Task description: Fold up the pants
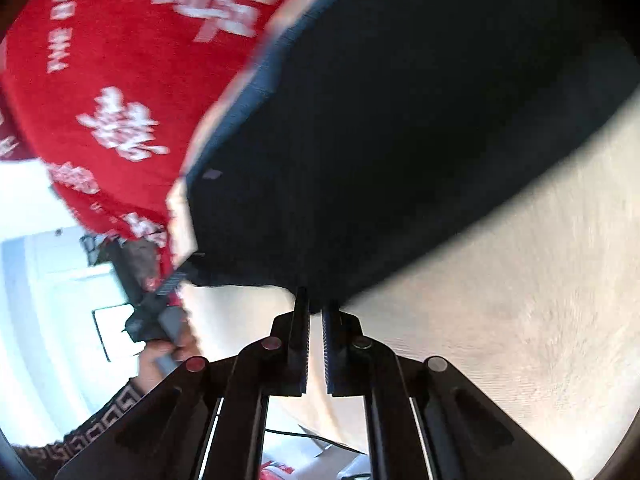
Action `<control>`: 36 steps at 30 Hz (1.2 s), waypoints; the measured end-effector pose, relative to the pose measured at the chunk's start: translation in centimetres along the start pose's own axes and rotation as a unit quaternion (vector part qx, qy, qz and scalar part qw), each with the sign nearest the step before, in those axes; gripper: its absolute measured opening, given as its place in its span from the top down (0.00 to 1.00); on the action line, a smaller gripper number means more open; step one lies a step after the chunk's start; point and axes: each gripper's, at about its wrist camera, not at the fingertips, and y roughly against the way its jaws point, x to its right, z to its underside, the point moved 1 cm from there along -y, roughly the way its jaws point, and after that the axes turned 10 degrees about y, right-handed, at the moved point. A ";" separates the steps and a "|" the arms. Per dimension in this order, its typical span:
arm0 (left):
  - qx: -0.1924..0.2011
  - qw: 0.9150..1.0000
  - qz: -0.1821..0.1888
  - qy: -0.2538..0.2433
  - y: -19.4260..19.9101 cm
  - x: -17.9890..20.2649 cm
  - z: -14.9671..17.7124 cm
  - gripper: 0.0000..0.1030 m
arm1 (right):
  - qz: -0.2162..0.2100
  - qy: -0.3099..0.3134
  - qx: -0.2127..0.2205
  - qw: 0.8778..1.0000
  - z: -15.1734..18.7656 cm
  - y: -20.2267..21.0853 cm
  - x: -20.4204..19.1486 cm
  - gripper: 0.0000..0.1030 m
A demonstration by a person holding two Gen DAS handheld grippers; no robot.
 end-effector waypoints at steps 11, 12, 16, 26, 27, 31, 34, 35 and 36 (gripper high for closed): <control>0.001 0.996 0.080 -0.038 5.4 13.3 1.9 0.08 | 0.230 0.195 0.044 0.952 -6.5 9.2 -3.0 0.87; -0.003 0.996 0.084 -0.042 4.7 14.9 2.1 0.08 | 0.254 0.203 0.042 0.945 -7.6 9.0 -2.5 0.87; 0.002 0.997 0.052 -0.059 2.4 19.7 5.9 0.08 | 0.272 0.222 0.029 0.936 -7.0 9.0 0.1 0.87; 0.019 0.997 0.041 -0.068 3.7 21.7 -0.7 0.08 | 0.216 0.231 0.049 0.947 -11.6 12.4 -2.4 0.37; 0.022 0.998 0.039 -0.055 2.9 22.5 -2.3 0.08 | 0.209 0.240 0.052 0.947 -13.0 11.8 -2.7 0.41; 0.011 0.999 -0.015 -0.030 -1.7 24.2 -6.3 0.08 | 0.246 0.251 0.010 0.936 -18.2 7.1 -1.9 0.79; 0.019 1.000 -0.022 0.002 -3.1 22.3 -6.8 0.07 | 0.246 0.239 0.024 0.939 -20.1 7.8 0.6 1.00; 0.020 0.999 -0.035 0.005 -3.4 21.9 -7.0 0.07 | 0.265 0.231 0.038 0.935 -20.6 8.5 1.1 1.00; 0.022 0.999 -0.045 0.004 -3.5 21.5 -7.1 0.07 | 0.291 0.222 0.054 0.929 -21.2 9.4 1.7 1.00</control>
